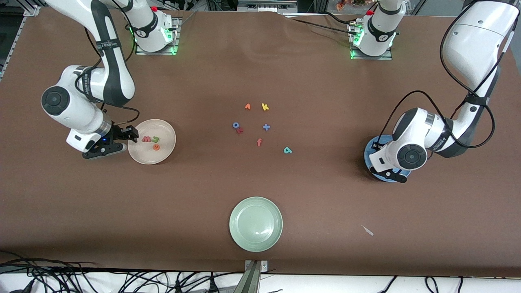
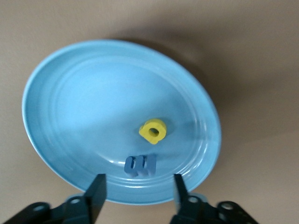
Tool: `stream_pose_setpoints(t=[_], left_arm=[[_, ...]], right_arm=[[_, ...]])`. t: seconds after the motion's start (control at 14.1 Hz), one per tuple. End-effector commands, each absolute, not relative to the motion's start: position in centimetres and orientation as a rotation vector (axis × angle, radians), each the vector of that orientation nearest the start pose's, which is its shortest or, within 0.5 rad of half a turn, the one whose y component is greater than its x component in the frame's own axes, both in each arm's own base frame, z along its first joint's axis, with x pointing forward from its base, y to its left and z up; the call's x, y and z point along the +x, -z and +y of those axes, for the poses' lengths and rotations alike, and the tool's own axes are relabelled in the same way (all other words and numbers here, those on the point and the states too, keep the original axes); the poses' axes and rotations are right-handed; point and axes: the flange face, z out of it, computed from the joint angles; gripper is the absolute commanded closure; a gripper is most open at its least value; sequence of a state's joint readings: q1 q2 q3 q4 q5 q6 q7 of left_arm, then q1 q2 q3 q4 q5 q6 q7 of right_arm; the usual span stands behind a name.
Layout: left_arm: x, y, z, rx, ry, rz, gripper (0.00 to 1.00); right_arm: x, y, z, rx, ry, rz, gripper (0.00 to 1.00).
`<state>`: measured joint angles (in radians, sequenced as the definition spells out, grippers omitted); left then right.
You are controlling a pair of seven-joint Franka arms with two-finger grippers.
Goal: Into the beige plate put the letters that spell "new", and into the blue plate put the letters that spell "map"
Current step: 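Return the right arm to rest while the left gripper reaches the teal letter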
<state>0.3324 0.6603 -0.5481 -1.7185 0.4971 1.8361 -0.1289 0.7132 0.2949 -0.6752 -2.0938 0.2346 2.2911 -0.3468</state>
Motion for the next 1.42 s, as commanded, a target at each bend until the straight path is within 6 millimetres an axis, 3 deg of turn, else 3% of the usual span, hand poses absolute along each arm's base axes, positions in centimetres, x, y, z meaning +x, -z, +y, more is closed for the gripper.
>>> stream_pose_setpoints(t=[0.0, 0.21, 0.43, 0.5, 0.64, 0.92, 1.0, 1.14, 1.35], left_arm=[[62.0, -23.9, -10.5, -2.992, -0.556, 0.205, 0.0], [61.4, -24.4, -17.4, -3.056, -0.44, -0.057, 0.0], [60.3, -24.4, -22.3, -3.067, -0.377, -0.274, 0.0], [59.7, -24.3, -24.4, -3.065, -0.355, -0.341, 0.0], [58.9, -24.0, -28.3, -3.078, -0.289, -0.501, 0.0], [56.7, -22.4, -35.3, -3.119, -0.201, -0.751, 0.0], [56.2, -22.2, -36.6, -3.122, -0.186, -0.783, 0.0], [55.4, -21.5, -38.3, -3.119, -0.18, -0.847, 0.0], [54.1, -19.7, -39.7, -3.076, -0.175, -0.871, 0.0]], right_arm=[[58.2, -36.8, 5.8, -3.062, -0.076, -0.257, 0.16], [59.3, -41.9, 6.9, -3.062, -0.154, -0.224, 0.15], [59.6, -47.3, 8.2, -3.115, -0.225, -0.184, 0.14], [59.6, -48.7, 9.9, -3.137, -0.213, -0.185, 0.14], [59.6, -50.9, 12.1, -3.15, -0.174, -0.203, 0.09], [58.5, -54.3, 13.7, -3.122, -0.128, -0.267, 0.01], [58.2, -55.1, 13.3, -3.104, -0.112, -0.267, 0.0], [57.6, -57.1, 10.4, -3.056, -0.073, -0.238, 0.0], [55.9, -59.7, 6.6, -3.04, -0.04, -0.174, 0.0]])
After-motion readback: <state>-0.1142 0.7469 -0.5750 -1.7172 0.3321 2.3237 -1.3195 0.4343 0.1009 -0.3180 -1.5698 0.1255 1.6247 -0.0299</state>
